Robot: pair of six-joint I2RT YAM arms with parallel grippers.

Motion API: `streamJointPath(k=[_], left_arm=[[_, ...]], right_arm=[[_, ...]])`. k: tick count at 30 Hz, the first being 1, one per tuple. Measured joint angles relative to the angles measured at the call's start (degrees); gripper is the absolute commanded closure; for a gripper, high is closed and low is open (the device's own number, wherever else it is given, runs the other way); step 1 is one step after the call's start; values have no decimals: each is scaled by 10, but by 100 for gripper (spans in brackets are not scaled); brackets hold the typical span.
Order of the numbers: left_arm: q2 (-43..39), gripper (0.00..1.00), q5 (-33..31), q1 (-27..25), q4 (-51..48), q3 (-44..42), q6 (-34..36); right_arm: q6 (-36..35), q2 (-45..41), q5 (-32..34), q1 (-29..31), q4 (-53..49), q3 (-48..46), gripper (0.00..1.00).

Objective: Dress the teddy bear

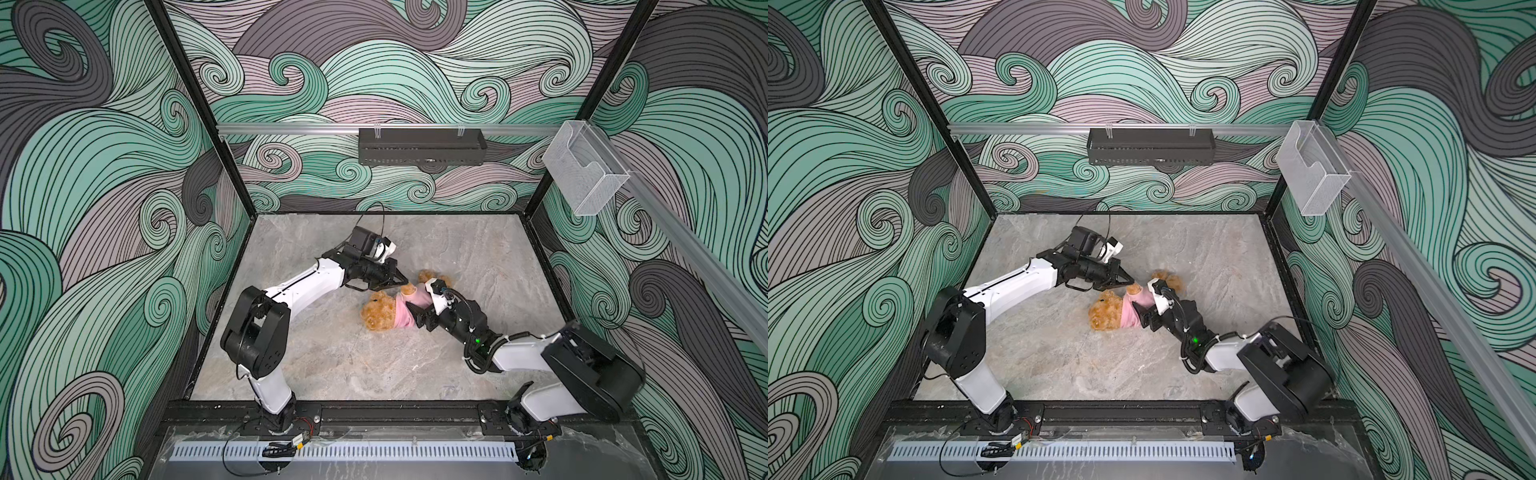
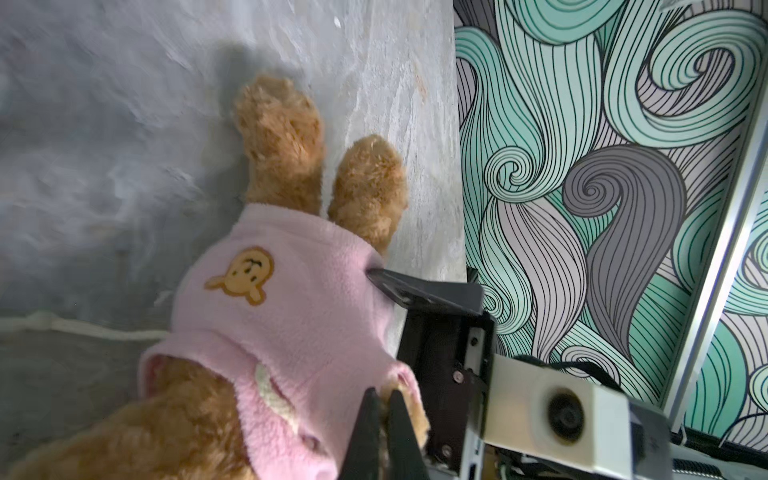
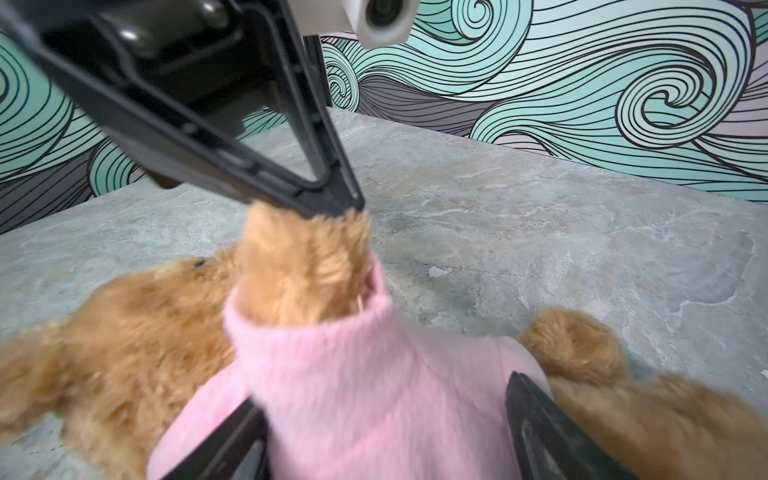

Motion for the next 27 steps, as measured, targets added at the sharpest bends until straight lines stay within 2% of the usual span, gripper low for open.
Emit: streamJointPath(k=[4,7,12,14,20,25,27], left_arm=[[10,100,-20,33,-27,56,50],[12,99,-36,39,-29,81,87],[12,87,-45,22,-19,52,124],[12,77,-47,4,-7,16,131],[-9,48,-47,-73,13,-104,136],[-118,42,-92,-81,3,-146,134],[-171,33,-134,-79,3,-144,133]], right_arm=[[-7,-92,-21,-5,-113,26,12],[-6,-151,-26,-20,-176,43,11],[17,-204,-17,-76,-247,66,10],[33,-212,-7,-104,-270,72,10],[64,-191,6,-130,-310,92,17],[93,-88,-47,-122,-282,145,27],[101,-31,-70,-112,-269,174,32]])
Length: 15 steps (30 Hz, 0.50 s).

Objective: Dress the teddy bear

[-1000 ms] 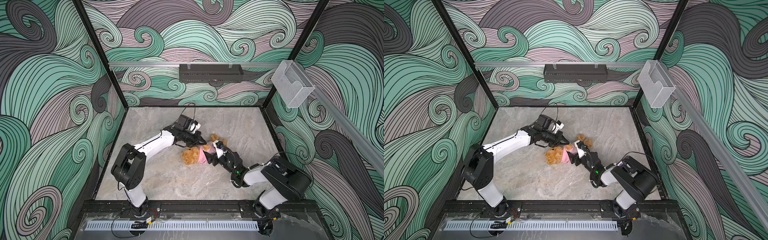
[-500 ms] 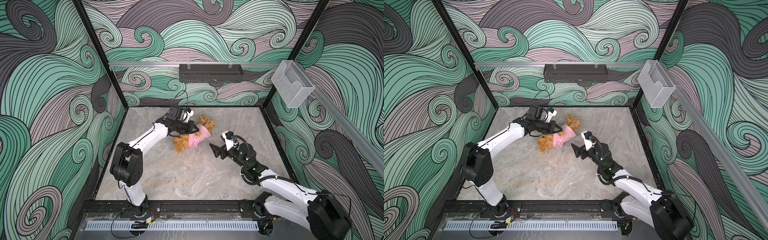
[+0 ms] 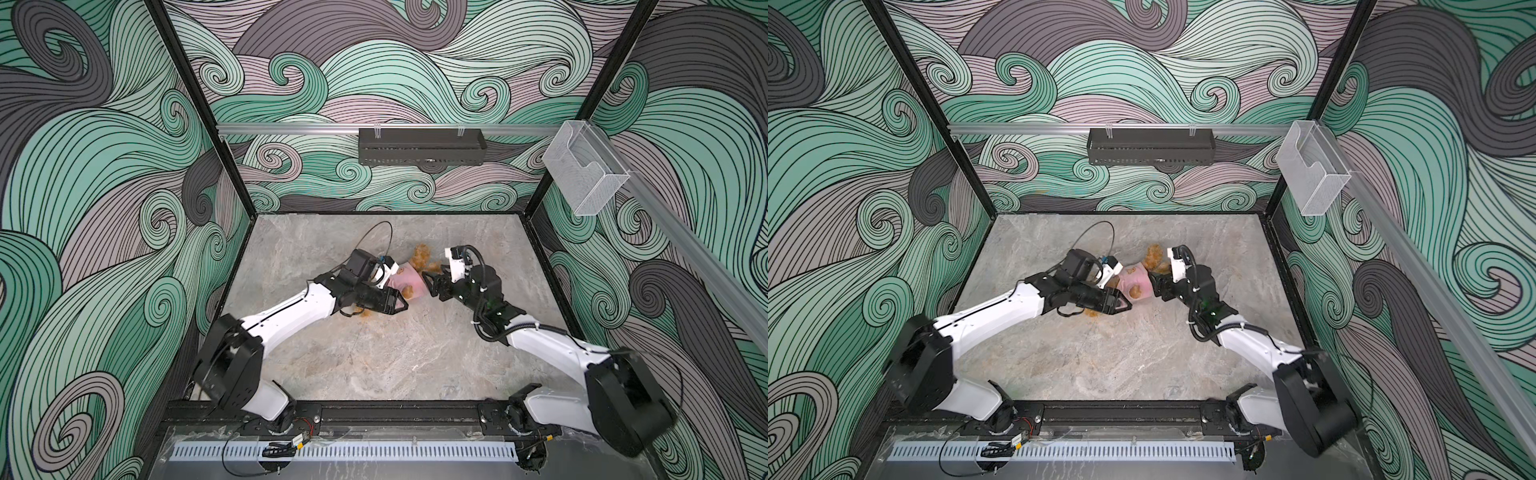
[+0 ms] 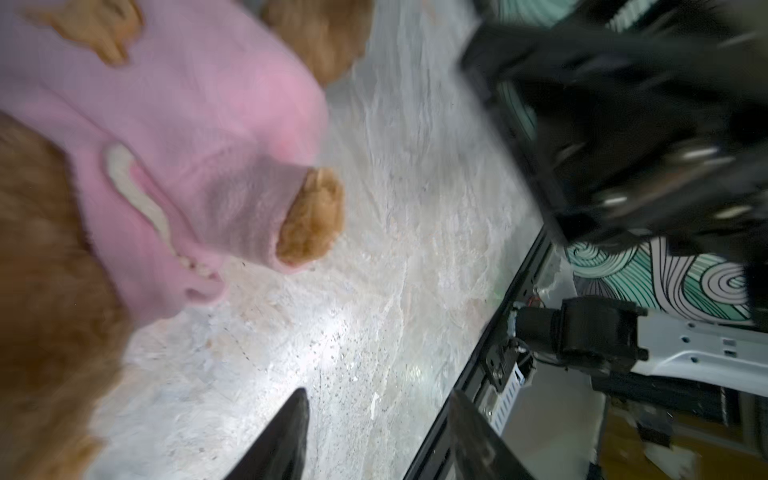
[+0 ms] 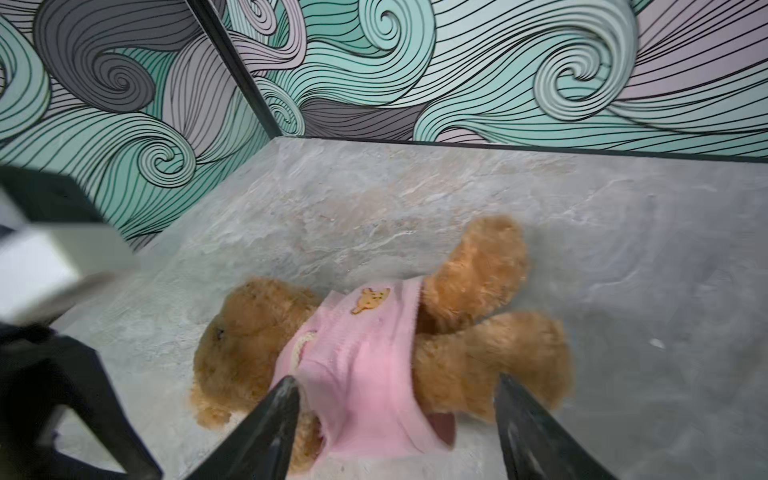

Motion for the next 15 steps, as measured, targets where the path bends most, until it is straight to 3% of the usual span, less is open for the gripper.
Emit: streamJointPath(k=[6,8,11,15], left_arm=[[-83,6,-152,14,-2,10,-20],[-81,2,-195,35,-11,10,-40],[-59,2,-207,84,-16,10,-76],[23,1,-167,125,-22,21,-109]], right_arm=[[2,152,-67,18,9,104,50],[-2,186,-83,19,2,133,57],[-2,203,-97,22,-2,129,63],[-1,188,-95,38,0,60,68]])
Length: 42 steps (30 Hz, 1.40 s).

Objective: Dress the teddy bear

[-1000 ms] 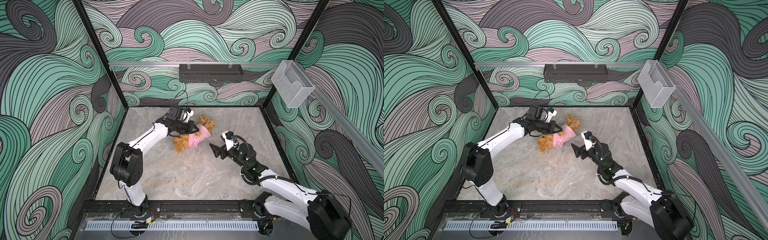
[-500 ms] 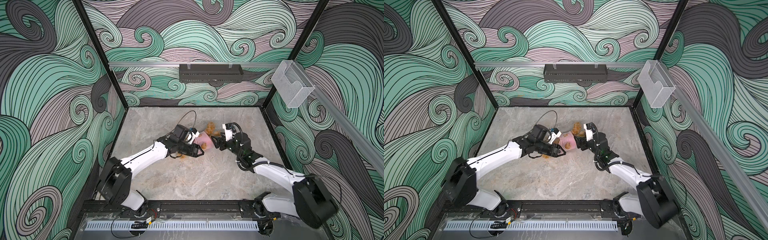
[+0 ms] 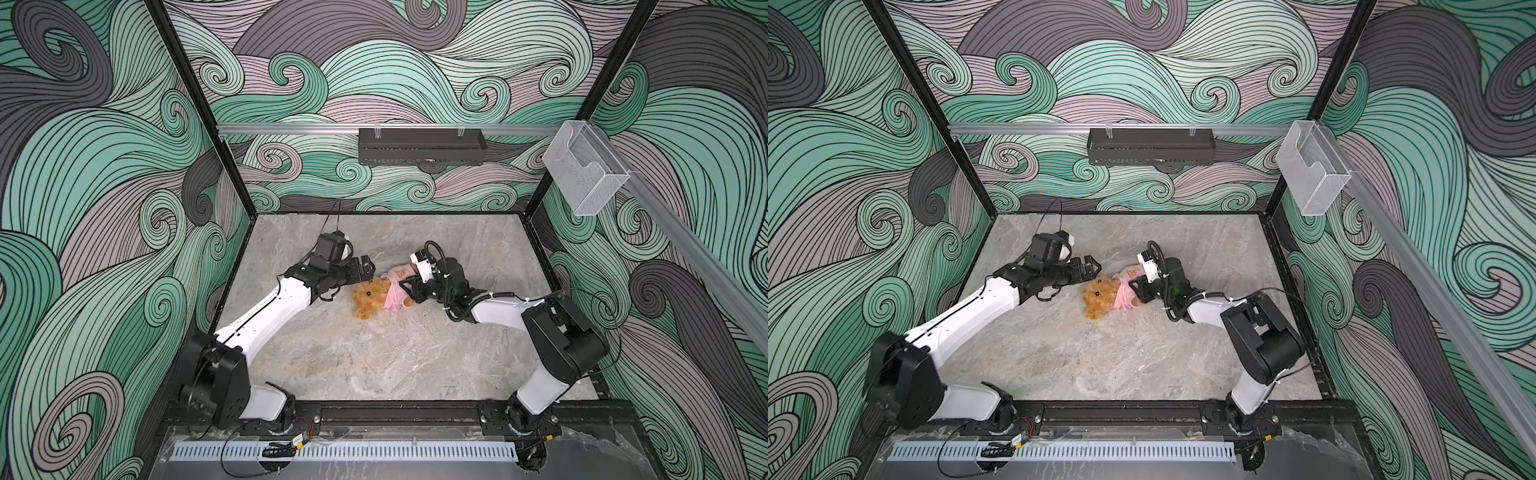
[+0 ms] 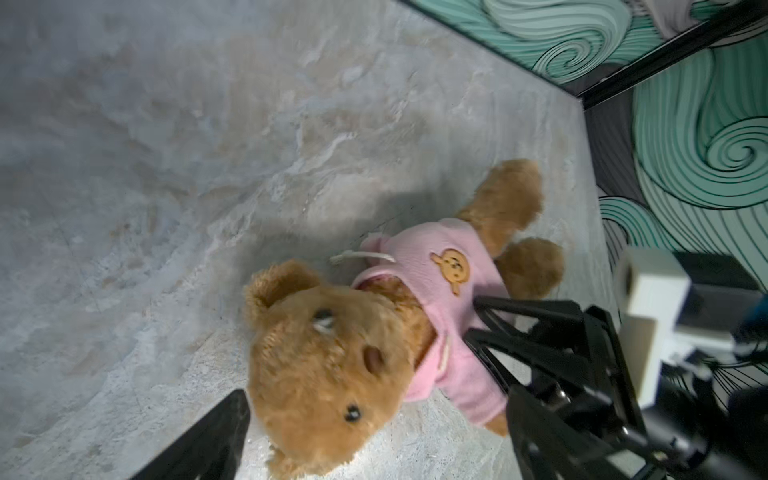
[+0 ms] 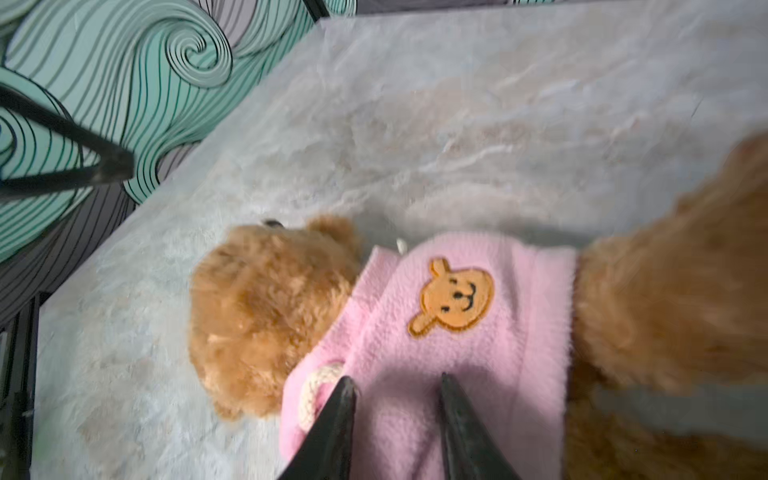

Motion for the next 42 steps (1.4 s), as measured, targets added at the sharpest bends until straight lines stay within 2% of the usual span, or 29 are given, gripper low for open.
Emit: streamJointPath(k=[5,10,17,20,23,28,31,34,39,42], left_arm=[[107,2,67,0,0,16,-22],[119,1,111,0,14,16,-33],[142,3,187,0,45,14,-31],[147,11,206,0,53,3,-22],[151,23,221,0,56,-6,-11],[154,51,231,0,56,-6,16],[158,61,238,0,56,-3,35],[160,68,242,0,56,-3,55],[153,82,242,0,60,-1,102],[129,86,240,0,61,-1,139]], right_arm=[[17,-33,14,27,26,-85,71],[35,-42,28,40,52,-123,73],[47,-35,35,47,70,-129,73],[49,-34,38,47,71,-129,72],[49,-35,41,47,69,-129,68],[38,-67,56,48,25,-125,52],[21,-111,75,48,-27,-119,39],[-1,-167,95,44,-83,-107,31],[-41,-274,111,11,-159,-79,21],[-56,-323,111,-22,-189,-59,17]])
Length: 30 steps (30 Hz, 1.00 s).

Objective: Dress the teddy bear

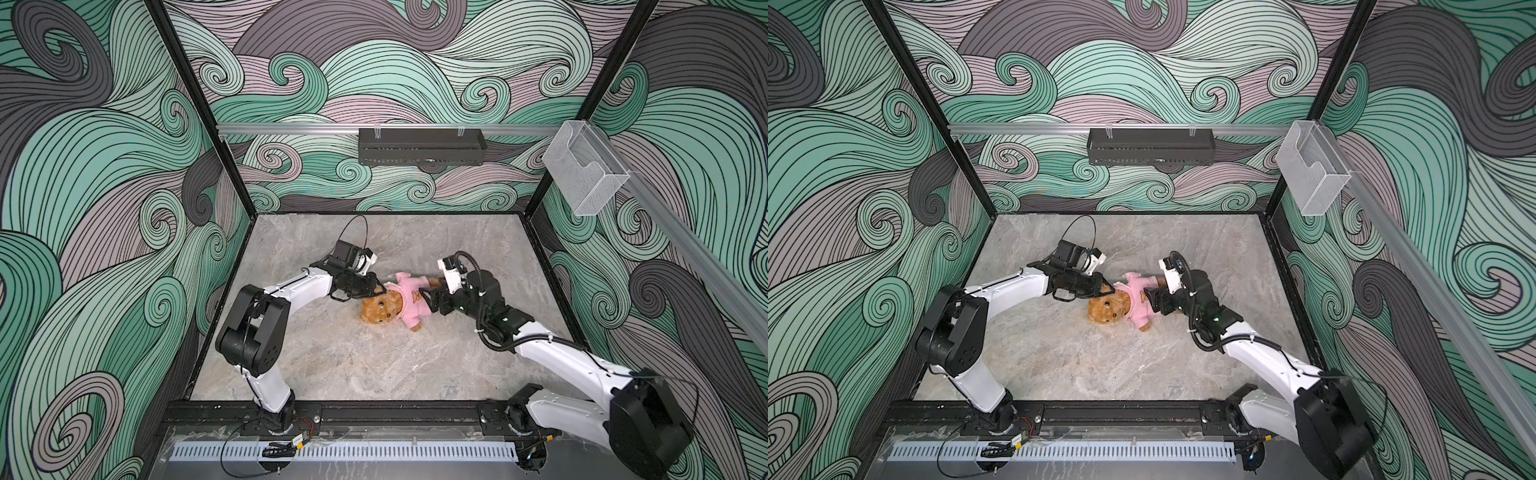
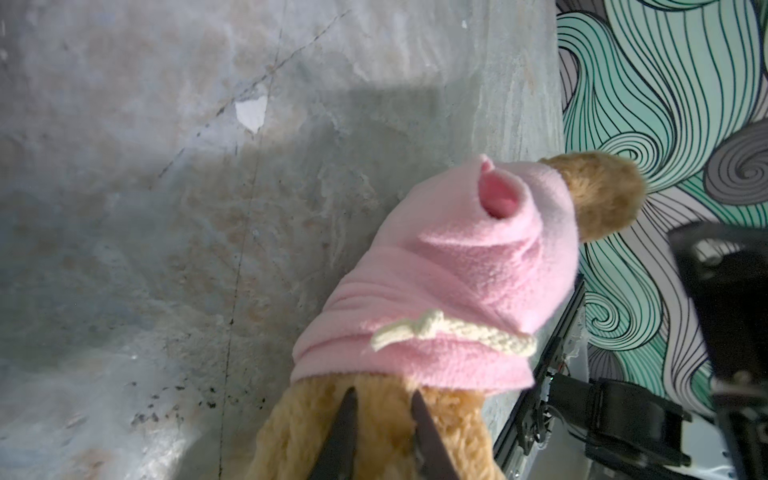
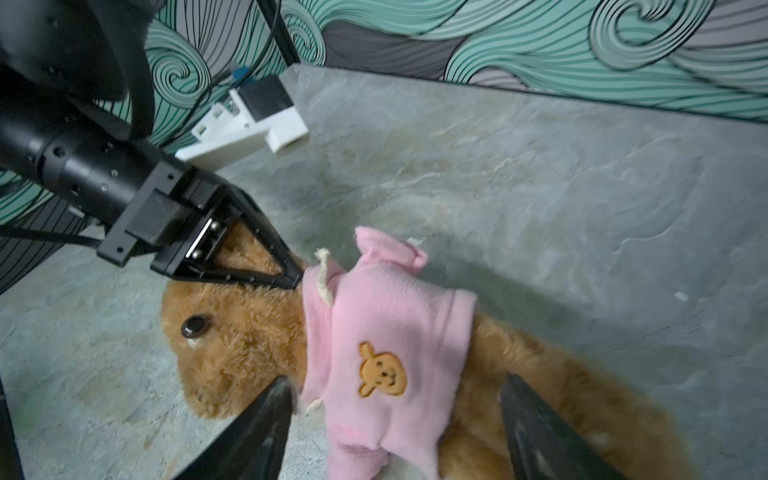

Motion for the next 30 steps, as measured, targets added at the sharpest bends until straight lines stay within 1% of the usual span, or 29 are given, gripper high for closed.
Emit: streamJointPath(k=[2,5,7,9,11,14,16,19,25,30], left_arm=[[-23,88,0,0,5,0,21],[-66,91,-2,-2,21,0,52],[-99,97,-5,-6,36,0,76],[-127,99,-12,-11,49,-1,99],[-157,100,-20,-14,59,-5,121],[-193,100,-29,-16,69,-7,142],[-207,100,-31,-16,76,-9,146],[-218,100,-31,-16,89,-20,144],[-230,100,-30,-16,108,-59,124],[-234,100,-29,-17,116,-74,108]], right_arm=[[-6,-23,-3,-21,-16,12,15],[-18,-45,-7,-43,-41,30,6],[-30,-54,-10,-50,-57,44,2],[-41,-59,-24,-55,-70,58,1],[-51,-61,-49,-57,-75,68,1],[-66,-61,-104,-57,-76,75,1],[-74,-59,-136,-57,-78,75,1],[-90,-60,-164,-57,-79,75,1],[-118,-75,-187,-58,-79,75,1],[-120,-66,-200,-63,-78,75,1]])
